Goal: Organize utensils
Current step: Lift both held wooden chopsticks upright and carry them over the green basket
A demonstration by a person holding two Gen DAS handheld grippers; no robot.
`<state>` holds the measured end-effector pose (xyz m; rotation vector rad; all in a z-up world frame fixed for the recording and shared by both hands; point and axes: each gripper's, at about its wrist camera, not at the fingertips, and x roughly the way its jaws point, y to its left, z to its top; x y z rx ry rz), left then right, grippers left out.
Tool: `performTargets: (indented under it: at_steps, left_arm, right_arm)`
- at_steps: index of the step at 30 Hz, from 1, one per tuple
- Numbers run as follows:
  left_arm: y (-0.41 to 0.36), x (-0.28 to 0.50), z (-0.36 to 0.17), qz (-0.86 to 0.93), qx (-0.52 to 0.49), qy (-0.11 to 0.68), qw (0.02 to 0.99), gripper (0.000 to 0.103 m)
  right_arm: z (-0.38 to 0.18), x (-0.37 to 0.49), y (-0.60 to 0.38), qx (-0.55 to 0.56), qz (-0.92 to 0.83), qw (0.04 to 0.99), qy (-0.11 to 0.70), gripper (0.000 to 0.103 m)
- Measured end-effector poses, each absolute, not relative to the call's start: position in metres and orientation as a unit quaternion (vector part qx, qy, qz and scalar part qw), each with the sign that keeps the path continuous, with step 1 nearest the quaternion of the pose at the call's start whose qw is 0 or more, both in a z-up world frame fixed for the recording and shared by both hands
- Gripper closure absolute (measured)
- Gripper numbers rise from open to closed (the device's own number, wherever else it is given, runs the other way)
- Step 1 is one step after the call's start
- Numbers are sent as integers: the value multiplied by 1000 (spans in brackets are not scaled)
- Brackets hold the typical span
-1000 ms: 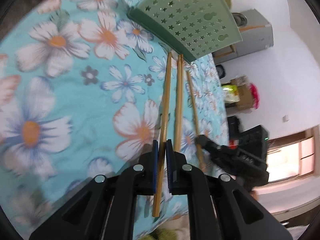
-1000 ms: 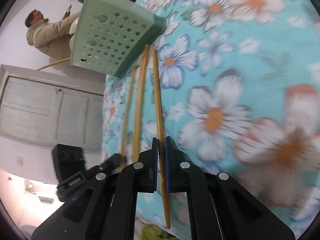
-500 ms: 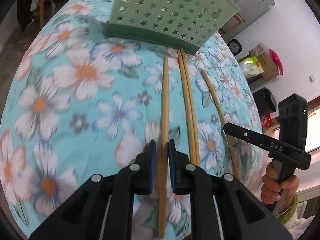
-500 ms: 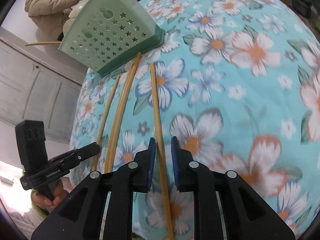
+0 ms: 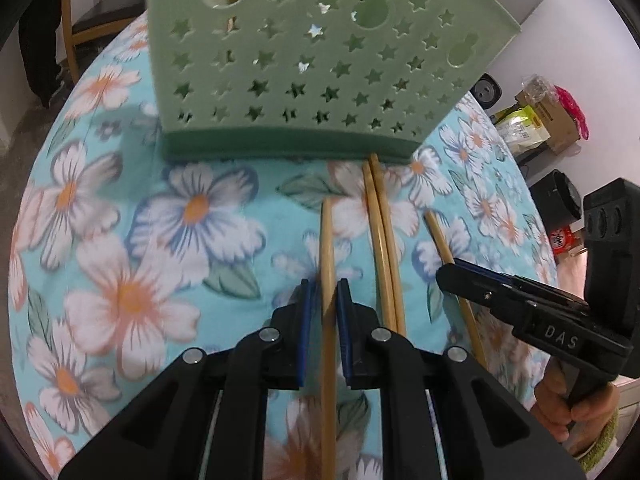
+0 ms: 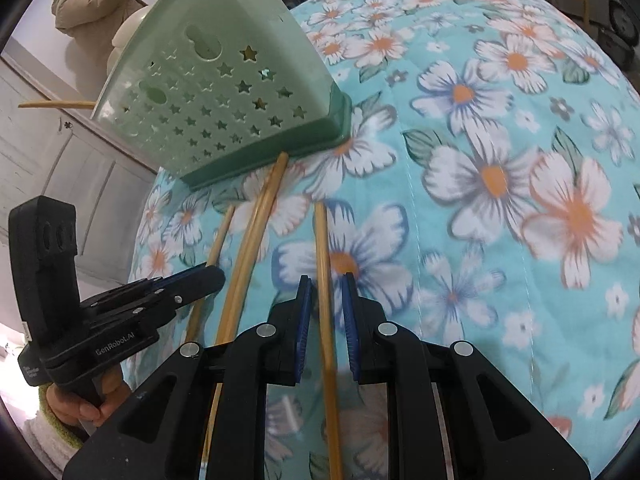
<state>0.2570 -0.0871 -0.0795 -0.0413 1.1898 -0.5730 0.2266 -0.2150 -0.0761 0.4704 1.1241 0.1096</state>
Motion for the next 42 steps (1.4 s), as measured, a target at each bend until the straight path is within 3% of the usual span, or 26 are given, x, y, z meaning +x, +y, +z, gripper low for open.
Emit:
performTargets:
  at_steps: [4, 42]
  left_arm:
    - [-95, 258, -79, -251, -4, 542, 802, 97]
    - [-58, 159, 89, -320, -5, 365, 874, 97]
  right_arm:
    - [-75, 229, -214, 222, 47, 821, 523, 98]
    - [104, 139, -226, 188, 71, 921, 333, 99]
